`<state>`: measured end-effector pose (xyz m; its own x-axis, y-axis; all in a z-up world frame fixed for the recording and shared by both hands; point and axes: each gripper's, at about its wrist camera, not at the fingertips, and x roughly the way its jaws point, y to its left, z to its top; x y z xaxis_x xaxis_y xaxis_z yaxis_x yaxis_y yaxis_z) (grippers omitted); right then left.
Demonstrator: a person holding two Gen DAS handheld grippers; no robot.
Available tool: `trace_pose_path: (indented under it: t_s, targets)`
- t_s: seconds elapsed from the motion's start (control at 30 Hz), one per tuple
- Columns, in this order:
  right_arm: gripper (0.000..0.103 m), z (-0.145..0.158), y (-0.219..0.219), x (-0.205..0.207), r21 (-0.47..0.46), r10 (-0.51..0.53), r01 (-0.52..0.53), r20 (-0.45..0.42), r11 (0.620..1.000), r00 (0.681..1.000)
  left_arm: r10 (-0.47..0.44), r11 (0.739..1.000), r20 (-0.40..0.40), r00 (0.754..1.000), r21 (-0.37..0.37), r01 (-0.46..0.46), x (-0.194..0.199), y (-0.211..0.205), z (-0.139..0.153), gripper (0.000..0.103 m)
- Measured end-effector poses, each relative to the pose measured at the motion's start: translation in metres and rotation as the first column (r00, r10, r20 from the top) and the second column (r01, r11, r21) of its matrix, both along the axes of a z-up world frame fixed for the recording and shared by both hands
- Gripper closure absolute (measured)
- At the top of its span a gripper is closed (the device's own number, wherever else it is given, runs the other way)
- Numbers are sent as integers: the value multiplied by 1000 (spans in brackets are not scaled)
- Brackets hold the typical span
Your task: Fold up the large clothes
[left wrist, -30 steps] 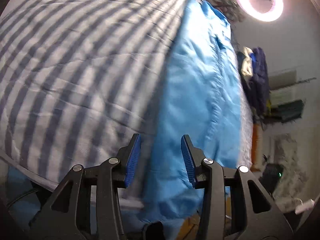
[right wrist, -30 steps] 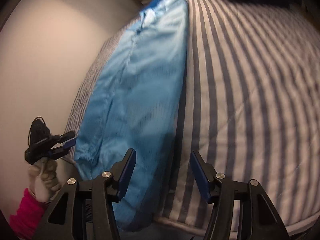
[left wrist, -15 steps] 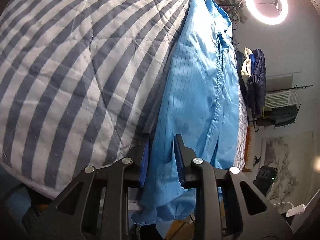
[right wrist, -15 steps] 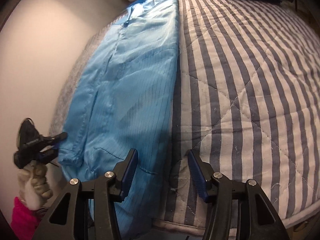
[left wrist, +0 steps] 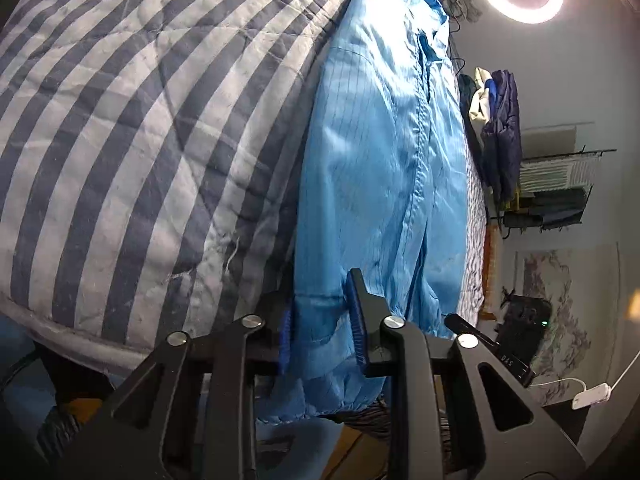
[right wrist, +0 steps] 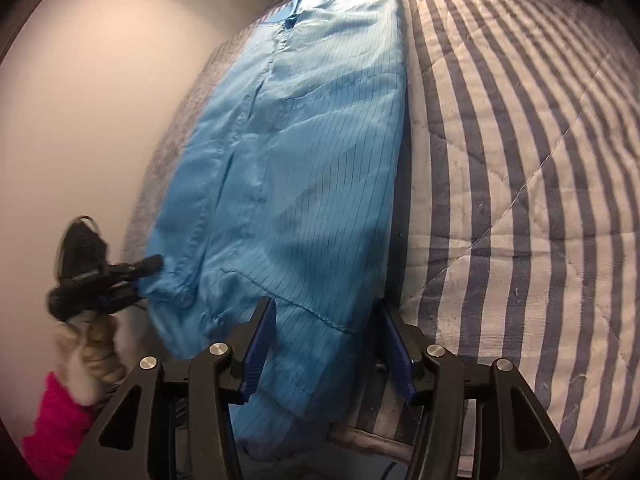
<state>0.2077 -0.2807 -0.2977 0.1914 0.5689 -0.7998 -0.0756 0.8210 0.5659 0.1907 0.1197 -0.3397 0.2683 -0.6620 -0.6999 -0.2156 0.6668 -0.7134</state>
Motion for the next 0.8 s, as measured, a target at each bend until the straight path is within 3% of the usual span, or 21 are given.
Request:
trace_pose_path:
  t_s: [0.13,0.27,0.4,0.5,0.8]
  targets:
    - [47,-9,-6,5,147,6,1,-43,989,999,1,999,-11,1000,-49,-1,-7,8,-5,93]
    - [50,-17,-7,8,209,49,-42,-28,977,998,-9,998,-10,1000,-55,8,-8,10,-5,97]
    - [88,-30,-14,13,246,33,-14,-74,969,997,11,998,-5,1000,-67,-12,-9,9,1,100]
    - [98,-28,-15,16,267,17,3,-72,964,997,19,997,10,1000,-81,-18,-7,6,12,101]
    - [102,8,-14,41,327,-30,35,-19,945,999,-7,996,103,995,-89,16,23,-6,66,101]
